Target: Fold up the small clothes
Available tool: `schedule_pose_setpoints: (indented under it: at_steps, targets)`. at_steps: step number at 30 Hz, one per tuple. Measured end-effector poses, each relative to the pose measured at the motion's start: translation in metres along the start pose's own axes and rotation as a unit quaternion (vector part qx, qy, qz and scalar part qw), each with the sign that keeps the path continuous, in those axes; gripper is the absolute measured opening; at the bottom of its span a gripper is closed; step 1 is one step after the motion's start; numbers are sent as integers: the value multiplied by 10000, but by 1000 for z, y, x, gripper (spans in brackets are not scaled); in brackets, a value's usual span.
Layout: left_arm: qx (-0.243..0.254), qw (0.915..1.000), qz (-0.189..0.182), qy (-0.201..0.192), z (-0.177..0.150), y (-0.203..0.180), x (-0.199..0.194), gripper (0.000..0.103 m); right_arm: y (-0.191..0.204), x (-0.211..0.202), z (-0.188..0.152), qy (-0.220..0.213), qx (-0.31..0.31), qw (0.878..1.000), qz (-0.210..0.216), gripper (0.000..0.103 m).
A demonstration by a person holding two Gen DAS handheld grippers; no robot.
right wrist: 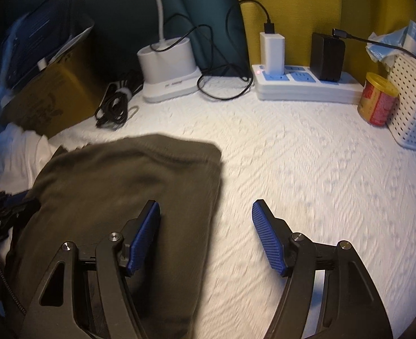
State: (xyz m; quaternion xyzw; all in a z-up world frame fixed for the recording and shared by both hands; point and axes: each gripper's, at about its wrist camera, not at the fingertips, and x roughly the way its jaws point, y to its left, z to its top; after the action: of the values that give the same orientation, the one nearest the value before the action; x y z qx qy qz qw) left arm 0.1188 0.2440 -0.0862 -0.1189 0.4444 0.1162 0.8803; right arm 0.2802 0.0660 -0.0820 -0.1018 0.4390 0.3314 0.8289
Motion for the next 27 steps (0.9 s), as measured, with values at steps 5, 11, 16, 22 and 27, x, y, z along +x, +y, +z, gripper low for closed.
schedule_pose_setpoints:
  at_steps: [5,11,16,22,27]
  targets:
    - [-51,10000,-9,-53,-2,1,-2,22,4,-10,-22,109,26,9999,131,71]
    - [-177,9995,-152,-227,-8,-1,-22,22,8,-25,-48,175,-46,9994,278,71]
    - [-160,9993,-277,-205,-21,-8,-33,22,11,-34,-60,122,-36,9988,466,43]
    - [-261,9993,-262,-52,-33,-5,-27,22,12,-36,-64,83,-15,9980,628,15]
    - [-191,9996,-196,-47,-33,-8,-28,22,17,-42,-68,94,-105,9978,651,10]
